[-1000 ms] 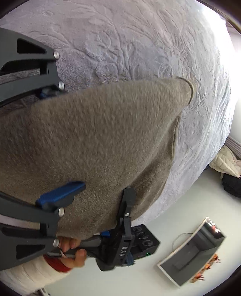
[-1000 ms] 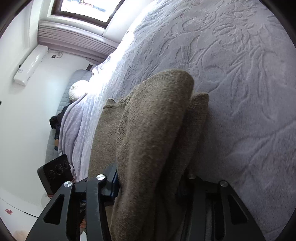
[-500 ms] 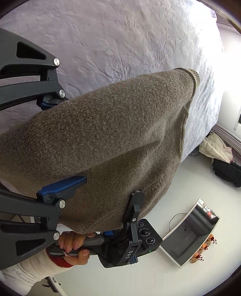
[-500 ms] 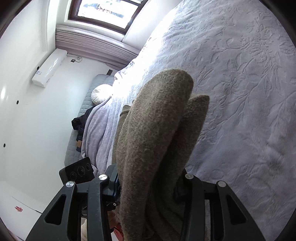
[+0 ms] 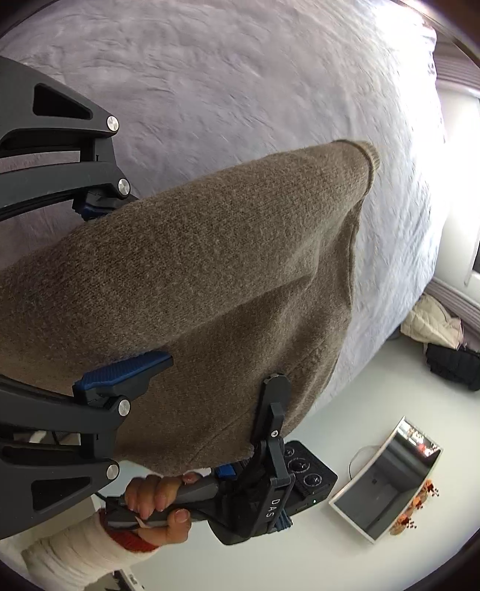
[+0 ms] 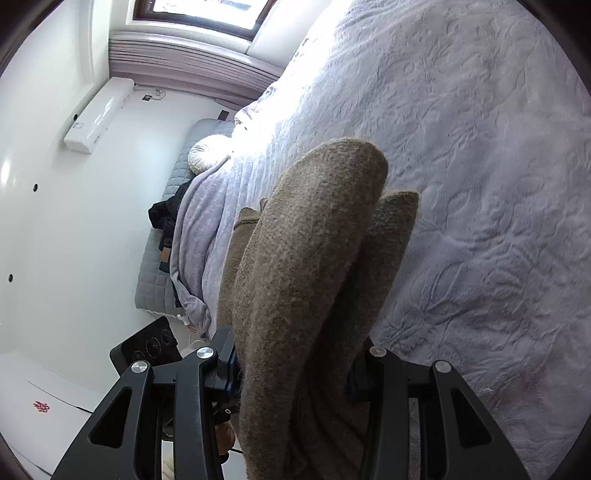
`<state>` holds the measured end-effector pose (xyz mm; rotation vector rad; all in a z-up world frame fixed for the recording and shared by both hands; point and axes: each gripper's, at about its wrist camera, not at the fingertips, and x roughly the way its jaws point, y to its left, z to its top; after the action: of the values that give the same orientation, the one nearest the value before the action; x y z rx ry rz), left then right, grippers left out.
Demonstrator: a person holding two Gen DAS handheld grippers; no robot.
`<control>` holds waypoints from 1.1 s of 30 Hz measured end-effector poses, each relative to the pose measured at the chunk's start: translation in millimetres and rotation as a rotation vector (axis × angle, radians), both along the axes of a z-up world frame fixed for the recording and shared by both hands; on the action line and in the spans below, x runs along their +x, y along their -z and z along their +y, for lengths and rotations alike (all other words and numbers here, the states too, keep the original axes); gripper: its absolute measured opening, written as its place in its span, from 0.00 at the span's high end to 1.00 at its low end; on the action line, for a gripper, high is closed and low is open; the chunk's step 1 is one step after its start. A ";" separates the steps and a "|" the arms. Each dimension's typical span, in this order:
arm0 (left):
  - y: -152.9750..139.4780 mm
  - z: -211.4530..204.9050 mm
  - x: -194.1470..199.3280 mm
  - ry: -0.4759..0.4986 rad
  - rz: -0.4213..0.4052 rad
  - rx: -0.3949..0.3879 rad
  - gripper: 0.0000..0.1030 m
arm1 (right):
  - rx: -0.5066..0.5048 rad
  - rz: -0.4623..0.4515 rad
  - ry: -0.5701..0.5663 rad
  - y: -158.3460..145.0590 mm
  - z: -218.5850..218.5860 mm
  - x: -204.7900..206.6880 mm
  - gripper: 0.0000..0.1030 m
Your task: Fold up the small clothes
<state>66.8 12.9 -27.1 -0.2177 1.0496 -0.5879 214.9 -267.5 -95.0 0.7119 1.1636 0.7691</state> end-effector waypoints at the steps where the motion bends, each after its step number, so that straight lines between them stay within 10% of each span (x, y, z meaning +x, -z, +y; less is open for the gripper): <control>1: 10.3 4.0 -0.6 -0.016 0.004 0.024 0.40 | -0.018 0.011 0.003 10.1 4.8 -0.2 0.56; 6: 44.7 25.9 -8.0 -0.147 0.012 0.110 0.23 | -0.267 0.007 0.045 48.0 16.4 2.5 0.48; 13: 21.8 37.1 -36.1 -0.227 -0.097 0.225 0.20 | -0.386 -0.095 0.100 13.3 -8.5 -13.8 0.39; 19: 14.2 35.4 -69.8 -0.275 -0.146 0.333 0.20 | -0.250 -0.117 0.029 -3.5 -24.6 -58.4 0.39; 23: 19.4 26.9 -75.7 -0.303 -0.158 0.298 0.00 | -0.292 -0.110 -0.055 5.0 0.4 -77.7 0.40; 25: 16.2 21.8 -78.7 -0.311 -0.158 0.291 0.00 | -0.362 -0.116 -0.049 9.4 8.3 -80.8 0.83; 33: 12.6 17.0 -87.0 -0.345 -0.163 0.347 0.00 | -0.483 -0.150 0.010 22.9 -16.3 -87.5 0.87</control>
<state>-20.2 29.9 -39.8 -0.0416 0.9120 -0.1052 127.4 -283.8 -117.9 0.2528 1.1482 0.4933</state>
